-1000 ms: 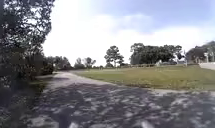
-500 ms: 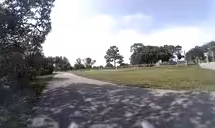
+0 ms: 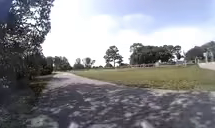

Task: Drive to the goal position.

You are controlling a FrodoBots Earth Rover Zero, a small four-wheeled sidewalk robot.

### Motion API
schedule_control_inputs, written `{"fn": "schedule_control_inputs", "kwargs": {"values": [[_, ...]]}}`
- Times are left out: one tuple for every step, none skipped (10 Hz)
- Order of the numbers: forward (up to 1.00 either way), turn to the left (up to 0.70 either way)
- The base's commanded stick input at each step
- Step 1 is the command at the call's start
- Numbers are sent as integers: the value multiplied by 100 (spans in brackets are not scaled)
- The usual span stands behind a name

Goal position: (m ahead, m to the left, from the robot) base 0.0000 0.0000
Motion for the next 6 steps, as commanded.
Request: {"fn": "schedule_control_inputs", "kwargs": {"values": [[0, -70], [0, -70], [0, -70], [0, -70], [0, -70], [0, -70]]}}
